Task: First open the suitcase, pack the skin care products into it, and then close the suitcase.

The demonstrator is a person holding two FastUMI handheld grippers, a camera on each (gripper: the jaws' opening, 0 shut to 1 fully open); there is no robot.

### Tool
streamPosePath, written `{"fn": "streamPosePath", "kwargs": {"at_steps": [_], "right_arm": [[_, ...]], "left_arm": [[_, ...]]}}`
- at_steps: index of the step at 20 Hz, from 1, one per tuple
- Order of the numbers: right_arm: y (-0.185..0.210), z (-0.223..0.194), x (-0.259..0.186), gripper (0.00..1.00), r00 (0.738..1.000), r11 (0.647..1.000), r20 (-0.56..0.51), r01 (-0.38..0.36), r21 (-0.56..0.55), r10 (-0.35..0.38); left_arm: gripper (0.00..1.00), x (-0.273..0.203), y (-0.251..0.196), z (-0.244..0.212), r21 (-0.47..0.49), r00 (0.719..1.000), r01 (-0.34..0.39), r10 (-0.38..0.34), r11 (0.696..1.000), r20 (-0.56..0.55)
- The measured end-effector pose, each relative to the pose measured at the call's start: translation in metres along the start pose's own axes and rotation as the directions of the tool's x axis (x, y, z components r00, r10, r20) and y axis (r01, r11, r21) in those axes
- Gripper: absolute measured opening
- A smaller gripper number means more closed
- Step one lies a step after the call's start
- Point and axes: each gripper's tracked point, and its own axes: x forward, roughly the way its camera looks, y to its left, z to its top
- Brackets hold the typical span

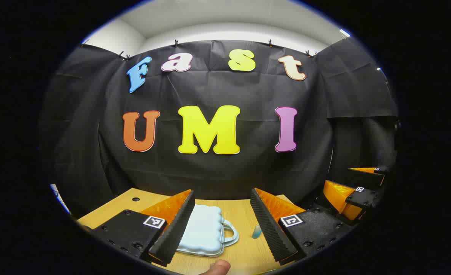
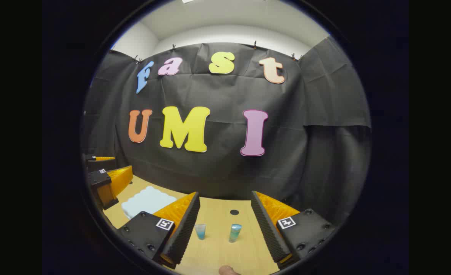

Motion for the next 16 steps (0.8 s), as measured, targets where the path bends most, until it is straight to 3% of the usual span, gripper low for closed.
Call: {"fn": "streamPosePath", "kwargs": {"at_steps": [16], "right_arm": [[0.029, 0.005, -0.001, 0.8, 0.997, 0.997, 0.021, -0.074, -0.017, 0.074]], "left_arm": [[0.93, 0.001, 0.005, -0.001, 0.002, 1.0, -0.027, 0.027, 1.0, 0.011]]}}
